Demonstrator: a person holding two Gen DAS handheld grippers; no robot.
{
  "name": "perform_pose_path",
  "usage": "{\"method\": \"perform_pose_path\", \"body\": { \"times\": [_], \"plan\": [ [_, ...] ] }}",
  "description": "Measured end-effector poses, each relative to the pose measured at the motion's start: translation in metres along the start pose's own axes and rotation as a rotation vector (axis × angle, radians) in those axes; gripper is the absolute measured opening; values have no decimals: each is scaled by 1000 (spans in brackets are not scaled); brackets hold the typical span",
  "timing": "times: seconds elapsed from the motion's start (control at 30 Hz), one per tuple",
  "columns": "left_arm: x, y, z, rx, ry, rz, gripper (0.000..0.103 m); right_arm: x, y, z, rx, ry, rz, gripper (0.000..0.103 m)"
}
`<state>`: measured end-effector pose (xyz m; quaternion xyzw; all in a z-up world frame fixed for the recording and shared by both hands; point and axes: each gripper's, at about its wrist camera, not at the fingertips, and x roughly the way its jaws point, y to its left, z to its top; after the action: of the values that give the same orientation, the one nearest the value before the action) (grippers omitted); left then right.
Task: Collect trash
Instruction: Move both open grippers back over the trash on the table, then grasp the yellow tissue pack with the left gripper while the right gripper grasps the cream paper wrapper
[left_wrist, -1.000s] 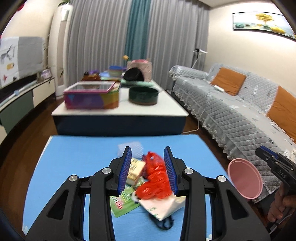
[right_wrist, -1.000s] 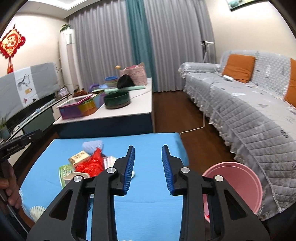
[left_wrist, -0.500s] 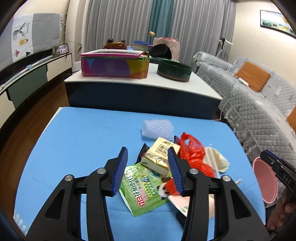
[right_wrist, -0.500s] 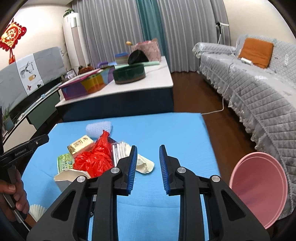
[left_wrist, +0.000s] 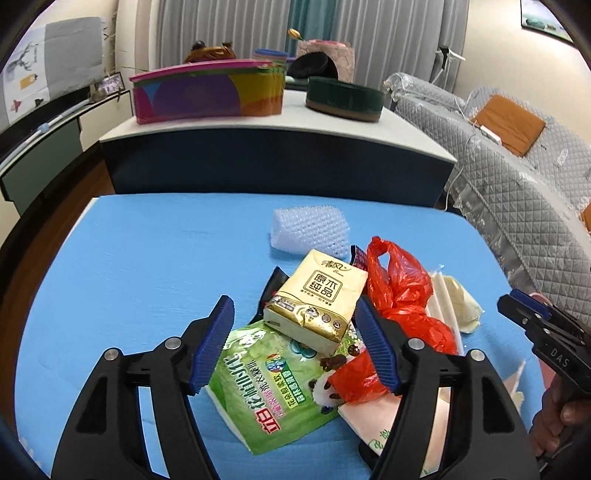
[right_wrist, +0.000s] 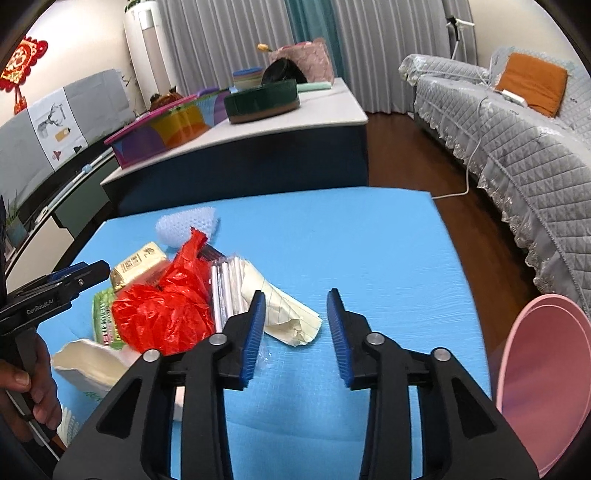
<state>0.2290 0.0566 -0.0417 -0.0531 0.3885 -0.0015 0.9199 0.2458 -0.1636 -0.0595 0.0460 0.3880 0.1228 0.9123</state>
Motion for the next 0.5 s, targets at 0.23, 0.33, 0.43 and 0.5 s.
{"method": "perform_pose_path", "body": {
  "times": [0.23,0.33,0.43,0.5],
  "plan": [
    [16,-6,0,24,43,-5,69,22,2,-5,-33,65,20,47],
    [22,-7,-2,26,64,0,69,28,2,-7,-42,85,25,47],
    [24,-8,-3,24,76,-6,69,32,5,-10,-67,101,29,44],
    [24,-8,-3,24,78,-11,69,33,6,-12,-77,112,36,34]
  ]
}}
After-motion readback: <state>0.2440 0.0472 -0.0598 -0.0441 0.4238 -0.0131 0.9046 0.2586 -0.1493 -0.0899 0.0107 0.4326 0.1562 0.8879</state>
